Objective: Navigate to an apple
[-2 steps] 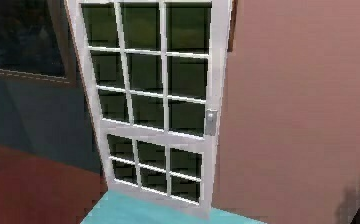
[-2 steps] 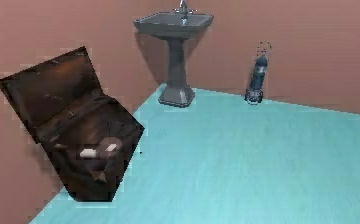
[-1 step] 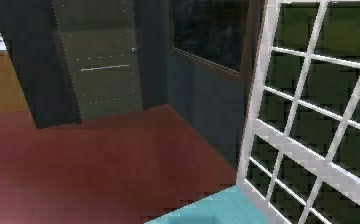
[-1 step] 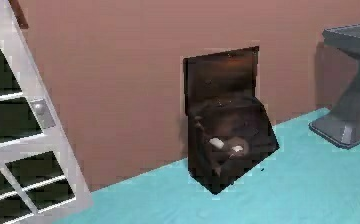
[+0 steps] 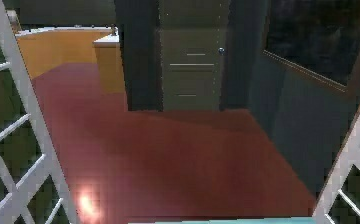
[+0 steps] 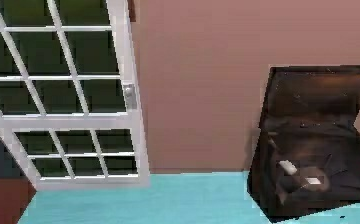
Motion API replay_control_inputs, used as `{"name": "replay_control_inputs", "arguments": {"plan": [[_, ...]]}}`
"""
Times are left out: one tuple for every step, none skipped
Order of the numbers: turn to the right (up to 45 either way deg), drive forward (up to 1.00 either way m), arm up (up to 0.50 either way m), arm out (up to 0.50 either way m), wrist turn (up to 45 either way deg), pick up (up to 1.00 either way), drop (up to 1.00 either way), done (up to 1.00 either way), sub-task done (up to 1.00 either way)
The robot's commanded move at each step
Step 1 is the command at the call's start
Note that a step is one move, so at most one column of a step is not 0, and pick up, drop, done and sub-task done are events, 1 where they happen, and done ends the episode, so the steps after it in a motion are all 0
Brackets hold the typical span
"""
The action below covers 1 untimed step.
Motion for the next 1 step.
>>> {"name": "replay_control_inputs", "arguments": {"plan": [[0.0,1.0,0.0,0.0,0.0,0.0,0.0,0.0,0.0]]}}
